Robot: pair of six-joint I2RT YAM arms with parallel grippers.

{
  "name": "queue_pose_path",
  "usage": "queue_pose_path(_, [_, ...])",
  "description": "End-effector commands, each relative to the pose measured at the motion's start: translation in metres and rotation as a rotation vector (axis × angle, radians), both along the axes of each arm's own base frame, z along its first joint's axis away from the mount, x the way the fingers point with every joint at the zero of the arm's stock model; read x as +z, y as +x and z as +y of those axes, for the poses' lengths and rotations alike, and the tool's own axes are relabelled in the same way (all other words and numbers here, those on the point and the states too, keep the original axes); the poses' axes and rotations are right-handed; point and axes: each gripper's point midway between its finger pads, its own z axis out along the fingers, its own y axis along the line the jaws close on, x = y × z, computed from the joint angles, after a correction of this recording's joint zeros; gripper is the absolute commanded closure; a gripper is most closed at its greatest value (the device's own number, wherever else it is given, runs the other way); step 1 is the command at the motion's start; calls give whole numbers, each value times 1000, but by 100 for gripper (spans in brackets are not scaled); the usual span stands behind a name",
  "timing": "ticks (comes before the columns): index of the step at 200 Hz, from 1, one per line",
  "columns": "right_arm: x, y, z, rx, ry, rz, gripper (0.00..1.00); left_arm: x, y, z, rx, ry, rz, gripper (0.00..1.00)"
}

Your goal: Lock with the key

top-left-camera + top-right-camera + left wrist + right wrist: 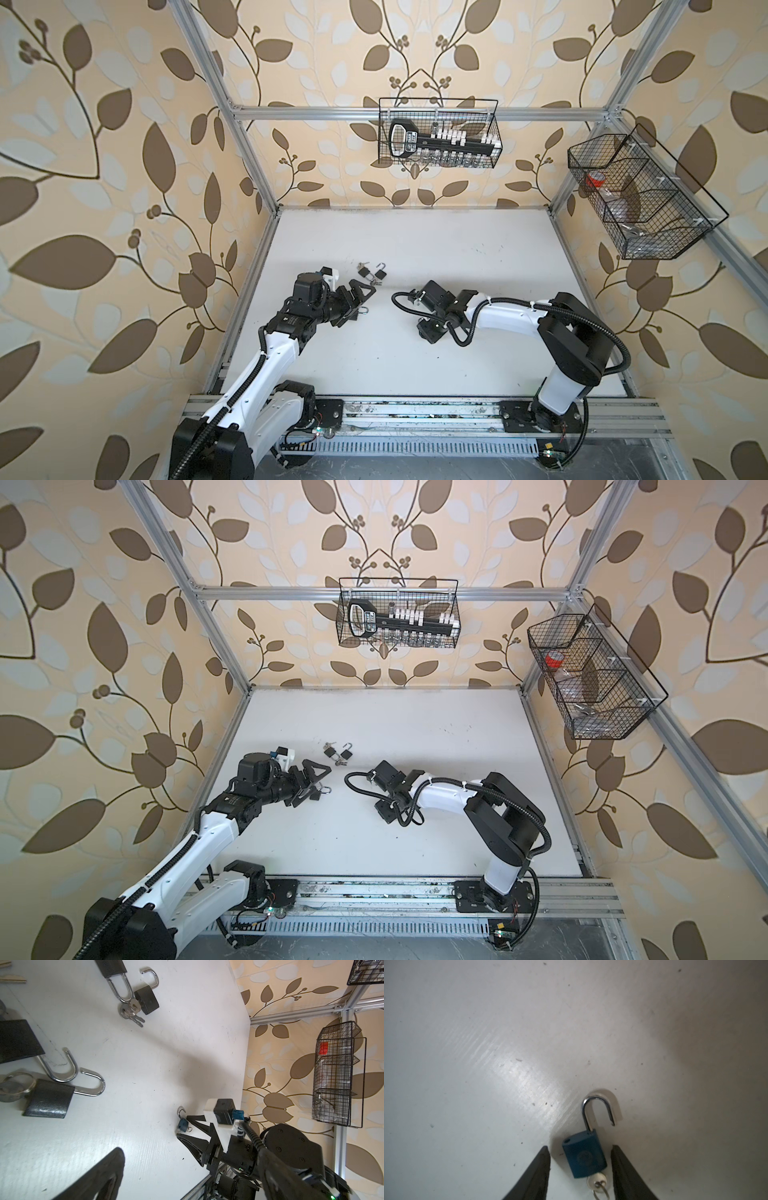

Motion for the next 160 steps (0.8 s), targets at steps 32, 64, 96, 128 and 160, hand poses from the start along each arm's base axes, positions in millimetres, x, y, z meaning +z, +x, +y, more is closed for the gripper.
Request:
queue_pose_path(32, [-11, -1, -7, 2, -82, -16, 58, 8, 9, -1, -8, 1, -13, 1])
queue_pose_path(64, [-13, 2, -8, -7, -97, -35, 61, 7, 11, 7, 18, 60, -9, 1])
queue_pose_path(96, [-16, 4, -8, -12, -103, -38, 66, 4, 10, 27, 96, 173, 5, 1])
queue_pose_path(128, [-16, 5, -8, -19, -102, -45, 71, 1, 7, 52, 177, 302, 33, 1])
queue_pose_path(160, [-12, 7, -6, -25, -86, -57, 78, 1, 9, 66, 239, 359, 19, 1])
